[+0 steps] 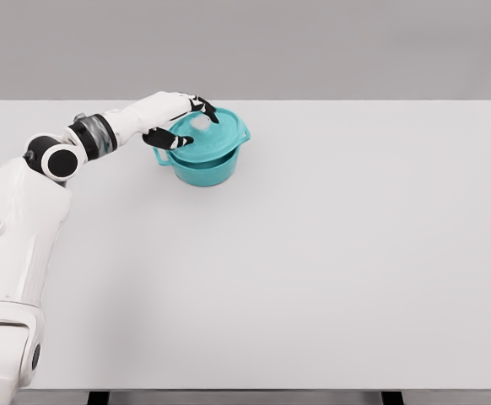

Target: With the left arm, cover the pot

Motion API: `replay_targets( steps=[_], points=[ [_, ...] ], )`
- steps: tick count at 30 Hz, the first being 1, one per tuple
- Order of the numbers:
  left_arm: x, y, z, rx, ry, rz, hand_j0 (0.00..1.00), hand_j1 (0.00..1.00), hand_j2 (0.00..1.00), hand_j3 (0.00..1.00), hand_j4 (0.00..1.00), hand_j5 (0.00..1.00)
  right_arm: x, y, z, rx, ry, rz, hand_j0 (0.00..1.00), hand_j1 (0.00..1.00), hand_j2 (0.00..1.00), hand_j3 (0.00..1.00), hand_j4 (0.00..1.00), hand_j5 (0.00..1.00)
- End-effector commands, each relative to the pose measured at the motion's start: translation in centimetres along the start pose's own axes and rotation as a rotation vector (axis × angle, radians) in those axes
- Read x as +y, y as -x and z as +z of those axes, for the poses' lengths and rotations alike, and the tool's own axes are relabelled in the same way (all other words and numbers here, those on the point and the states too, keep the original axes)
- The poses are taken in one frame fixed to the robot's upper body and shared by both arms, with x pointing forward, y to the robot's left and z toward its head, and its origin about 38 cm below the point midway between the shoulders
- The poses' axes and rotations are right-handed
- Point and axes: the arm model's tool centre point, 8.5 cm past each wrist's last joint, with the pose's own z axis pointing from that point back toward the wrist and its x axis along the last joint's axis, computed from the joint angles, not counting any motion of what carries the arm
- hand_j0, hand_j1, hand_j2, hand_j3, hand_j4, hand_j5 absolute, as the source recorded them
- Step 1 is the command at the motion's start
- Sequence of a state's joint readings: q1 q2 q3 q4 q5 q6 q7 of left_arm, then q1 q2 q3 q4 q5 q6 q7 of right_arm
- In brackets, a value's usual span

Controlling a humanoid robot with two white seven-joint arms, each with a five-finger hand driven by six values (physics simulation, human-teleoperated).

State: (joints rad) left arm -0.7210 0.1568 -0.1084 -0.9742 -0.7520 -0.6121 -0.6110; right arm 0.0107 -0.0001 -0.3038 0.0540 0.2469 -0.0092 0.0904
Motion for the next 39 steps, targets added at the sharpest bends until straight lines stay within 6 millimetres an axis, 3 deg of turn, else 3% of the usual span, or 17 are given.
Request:
replay_targets(
  steps=[1,21,26,31,36,39],
  points=[
    [0.1,0.0,0.1,0.006,0.004,-0.011,0.85,0.85,0.85,0.85,0.85,0.85,0.0,0.1,0.0,0.003,0.000,0.000,1.00,1.00,1.00,1.00,1.00,1.00],
    [1.6,-0.9,0.2,-0.012,-0.029,-0.048,0.94,0.94,0.94,0.94,0.94,0.94,0.0,0.1,0.0,0.001,0.000,0.000,1.00,1.00,1.00,1.00,1.00,1.00],
    [2.5,-1.4,0.2,-0.024,-0.049,-0.067,1.00,1.00,1.00,1.00,1.00,1.00,0.0,0.1,0.0,0.003,0.000,0.000,1.00,1.00,1.00,1.00,1.00,1.00],
    [4.0,-2.4,0.8,-0.039,-0.086,-0.113,1.00,1.00,1.00,1.00,1.00,1.00,0.0,0.1,0.0,0.001,0.000,0.000,1.00,1.00,1.00,1.00,1.00,1.00],
    [5.7,-1.4,3.5,-0.002,-0.097,-0.190,1.00,1.00,1.00,1.00,1.00,1.00,0.0,0.1,0.0,0.003,0.000,0.000,1.00,1.00,1.00,1.00,1.00,1.00],
    [6.6,1.1,7.1,0.073,-0.087,-0.230,1.00,1.00,1.00,1.00,1.00,1.00,0.0,0.0,0.0,0.001,-0.001,0.000,1.00,1.00,1.00,1.00,1.00,1.00]
  ],
)
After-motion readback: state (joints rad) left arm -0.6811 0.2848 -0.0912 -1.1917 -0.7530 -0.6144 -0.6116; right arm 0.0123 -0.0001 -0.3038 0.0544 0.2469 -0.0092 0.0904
